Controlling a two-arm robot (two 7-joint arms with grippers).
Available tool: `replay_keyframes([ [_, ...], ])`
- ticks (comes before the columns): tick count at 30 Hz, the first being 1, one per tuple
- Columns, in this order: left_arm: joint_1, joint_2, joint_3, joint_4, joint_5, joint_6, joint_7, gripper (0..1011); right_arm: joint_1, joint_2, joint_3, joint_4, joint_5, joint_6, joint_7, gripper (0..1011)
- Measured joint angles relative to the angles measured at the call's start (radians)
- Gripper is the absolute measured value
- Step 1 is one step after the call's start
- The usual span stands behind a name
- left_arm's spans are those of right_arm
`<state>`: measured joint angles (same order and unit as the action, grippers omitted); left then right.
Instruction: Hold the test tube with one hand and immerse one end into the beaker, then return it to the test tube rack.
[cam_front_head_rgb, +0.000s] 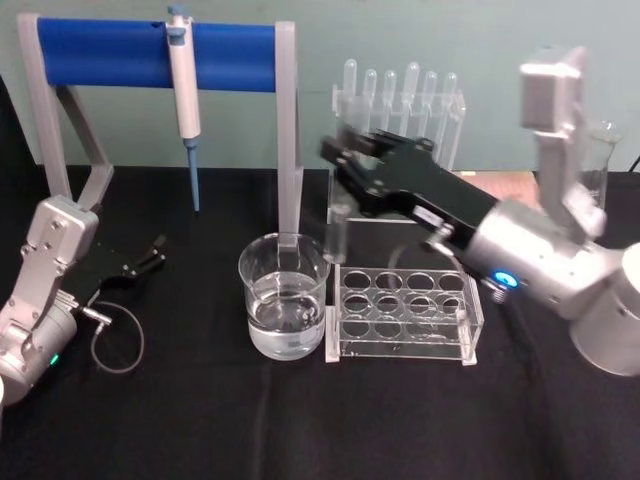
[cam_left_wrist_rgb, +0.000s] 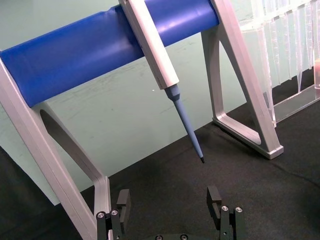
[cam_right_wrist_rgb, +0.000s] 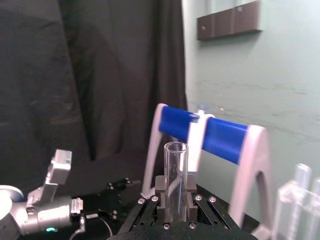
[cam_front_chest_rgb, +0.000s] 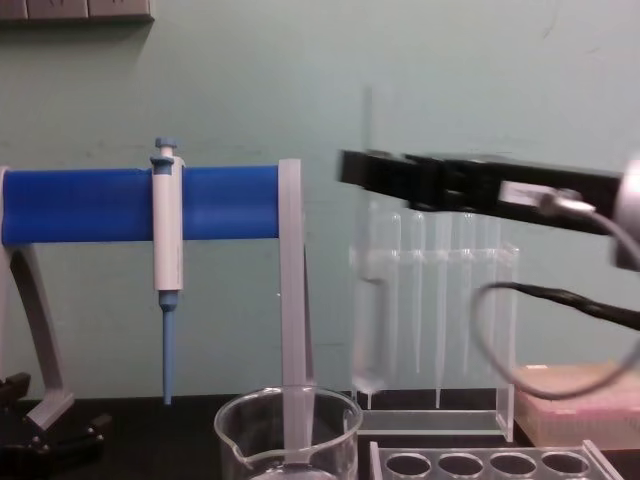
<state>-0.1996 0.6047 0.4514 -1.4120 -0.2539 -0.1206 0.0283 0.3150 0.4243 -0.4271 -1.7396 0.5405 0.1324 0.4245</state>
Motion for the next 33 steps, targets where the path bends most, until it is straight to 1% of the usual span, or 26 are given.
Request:
replay_keyframes([
  [1,0.0,0.0,0.0,0.0,0.0,0.0,0.0,1000,0.021,-0.015,-0.019,0.016,-0.005,0.0,0.002,224],
  [3,0.0,0.0,0.0,0.0,0.0,0.0,0.0,1000,0.04,-0.03,-0.039,0.034,-0.01,-0.001,0.006,224],
  [4,0.0,0.0,0.0,0.0,0.0,0.0,0.0,1000,0.055,-0.044,-0.055,0.055,-0.015,-0.005,0.01,224],
  [8,0.0,0.0,0.0,0.0,0.0,0.0,0.0,1000,0.08,-0.069,-0.087,0.102,-0.03,-0.022,0.018,225],
  [10,0.0,0.0,0.0,0.0,0.0,0.0,0.0,1000,0.093,-0.086,-0.116,0.151,-0.054,-0.052,0.032,224],
  [14,0.0,0.0,0.0,0.0,0.0,0.0,0.0,1000,0.094,-0.097,-0.131,0.192,-0.073,-0.091,0.046,224],
  [16,0.0,0.0,0.0,0.0,0.0,0.0,0.0,1000,0.085,-0.106,-0.142,0.233,-0.089,-0.134,0.06,225],
  [20,0.0,0.0,0.0,0.0,0.0,0.0,0.0,1000,0.076,-0.117,-0.149,0.275,-0.11,-0.176,0.073,224],
  [23,0.0,0.0,0.0,0.0,0.0,0.0,0.0,1000,0.072,-0.125,-0.152,0.302,-0.13,-0.196,0.076,224],
  [25,0.0,0.0,0.0,0.0,0.0,0.0,0.0,1000,0.069,-0.131,-0.153,0.317,-0.144,-0.203,0.076,225],
  [29,0.0,0.0,0.0,0.0,0.0,0.0,0.0,1000,0.063,-0.138,-0.149,0.336,-0.155,-0.209,0.073,224],
  [33,0.0,0.0,0.0,0.0,0.0,0.0,0.0,1000,0.05,-0.148,-0.134,0.352,-0.162,-0.217,0.066,224],
])
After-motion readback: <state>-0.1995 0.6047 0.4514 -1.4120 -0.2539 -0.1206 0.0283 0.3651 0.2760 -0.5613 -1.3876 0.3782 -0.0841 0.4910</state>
